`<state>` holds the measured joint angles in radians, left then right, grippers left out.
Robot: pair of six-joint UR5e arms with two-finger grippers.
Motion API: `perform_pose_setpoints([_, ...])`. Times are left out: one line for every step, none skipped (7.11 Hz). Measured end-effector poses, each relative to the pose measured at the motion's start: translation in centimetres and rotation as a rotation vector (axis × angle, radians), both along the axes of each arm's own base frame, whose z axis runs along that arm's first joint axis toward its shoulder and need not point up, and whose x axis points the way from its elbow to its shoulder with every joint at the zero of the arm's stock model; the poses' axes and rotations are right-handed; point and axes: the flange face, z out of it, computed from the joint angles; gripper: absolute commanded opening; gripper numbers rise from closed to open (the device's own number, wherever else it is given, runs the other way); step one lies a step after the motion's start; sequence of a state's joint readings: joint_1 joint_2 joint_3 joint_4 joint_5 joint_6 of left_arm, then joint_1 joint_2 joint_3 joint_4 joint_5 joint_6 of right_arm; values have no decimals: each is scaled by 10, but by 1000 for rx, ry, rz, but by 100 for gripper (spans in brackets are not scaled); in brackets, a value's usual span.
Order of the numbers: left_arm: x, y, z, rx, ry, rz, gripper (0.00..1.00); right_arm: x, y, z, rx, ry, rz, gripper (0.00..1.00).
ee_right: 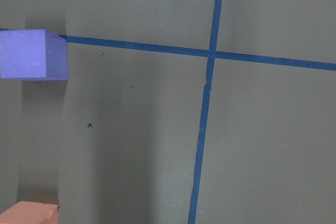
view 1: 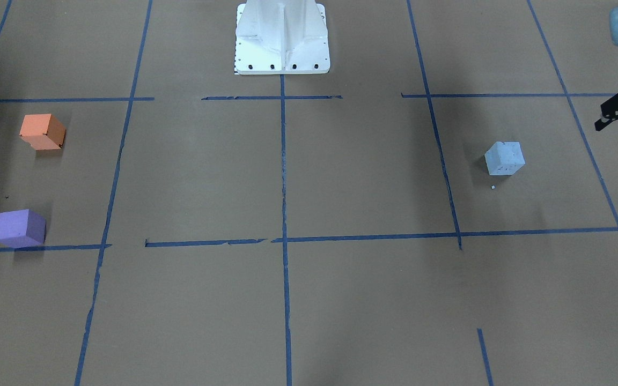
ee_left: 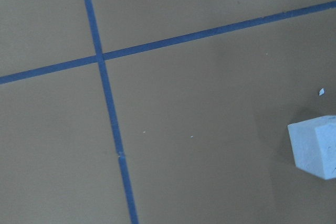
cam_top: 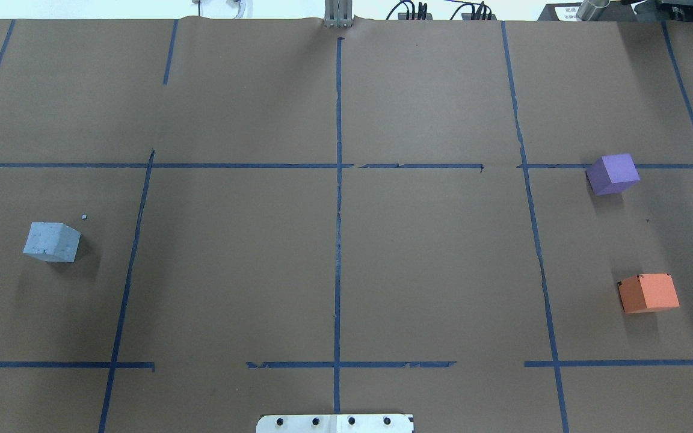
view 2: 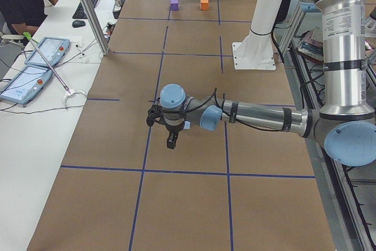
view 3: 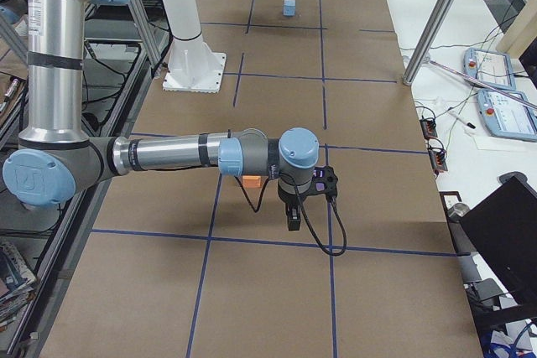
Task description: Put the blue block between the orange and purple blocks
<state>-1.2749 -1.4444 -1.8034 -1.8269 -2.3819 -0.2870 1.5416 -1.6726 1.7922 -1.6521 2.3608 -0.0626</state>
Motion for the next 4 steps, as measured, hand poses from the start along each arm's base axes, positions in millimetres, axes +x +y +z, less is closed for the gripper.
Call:
perform_pose_setpoints([41,-1,-13,-30,10,-11,100,0,0,0,0,0,0,100])
perform_pose_setpoints([91,3,-25,-35,-6,-28,100,0,0,0,0,0,1,100])
perform_pose_setpoints([135,12,-31,-22,-30,-46,100,0,0,-1,1,-1,1,100])
perform_pose_setpoints([157,19,-33,-14,-42,-51,100,0,0,-1,3,0,0,100])
